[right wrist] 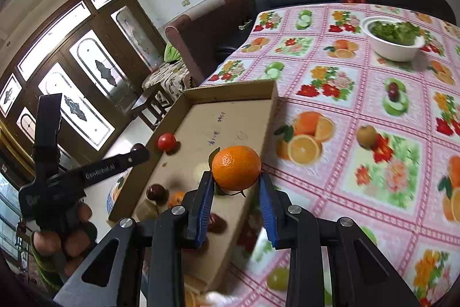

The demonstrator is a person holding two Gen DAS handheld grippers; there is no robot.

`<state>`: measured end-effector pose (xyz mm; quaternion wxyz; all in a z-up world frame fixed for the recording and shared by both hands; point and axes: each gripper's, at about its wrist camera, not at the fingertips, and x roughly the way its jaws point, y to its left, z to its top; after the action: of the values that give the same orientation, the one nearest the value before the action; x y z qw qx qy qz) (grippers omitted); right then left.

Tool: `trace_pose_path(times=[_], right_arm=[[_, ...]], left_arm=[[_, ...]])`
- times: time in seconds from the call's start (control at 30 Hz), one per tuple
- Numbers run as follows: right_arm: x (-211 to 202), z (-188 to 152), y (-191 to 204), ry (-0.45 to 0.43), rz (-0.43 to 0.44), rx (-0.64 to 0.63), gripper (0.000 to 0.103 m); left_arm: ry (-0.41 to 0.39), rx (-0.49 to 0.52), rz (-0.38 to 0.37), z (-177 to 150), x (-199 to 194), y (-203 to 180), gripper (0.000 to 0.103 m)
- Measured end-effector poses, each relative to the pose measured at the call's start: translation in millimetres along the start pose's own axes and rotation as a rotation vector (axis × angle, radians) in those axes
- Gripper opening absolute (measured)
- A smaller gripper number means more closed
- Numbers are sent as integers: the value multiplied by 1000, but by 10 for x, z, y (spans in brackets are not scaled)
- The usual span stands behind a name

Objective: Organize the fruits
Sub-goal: 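Carry the dark red plum and mandarin with both tools over the box, then open right tool releasing the mandarin while left tool releases the plum into box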

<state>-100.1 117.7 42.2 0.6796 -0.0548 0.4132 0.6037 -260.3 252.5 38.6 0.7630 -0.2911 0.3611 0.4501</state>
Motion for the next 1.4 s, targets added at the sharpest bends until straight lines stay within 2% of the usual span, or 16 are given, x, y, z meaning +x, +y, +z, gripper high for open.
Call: trace_pose_path(times=[0.47,0.9,1.2,1.3,1.4], right_arm=[[620,362,153,64,1,-48,31],[1080,366,130,157,-24,-76,31],[1151,334,166,182,-48,-114,32],[1147,342,168,182,-50,-119,34],[1132,351,170,176,-55,-126,36]], left_arm=[[61,21,16,8,328,-159,26],[134,22,32,-13,579,-188,26],[144,26,40,-12,606,-195,28],[152,23,40,-10,616,-188,31],[167,10,38,-11,597,-152,41]])
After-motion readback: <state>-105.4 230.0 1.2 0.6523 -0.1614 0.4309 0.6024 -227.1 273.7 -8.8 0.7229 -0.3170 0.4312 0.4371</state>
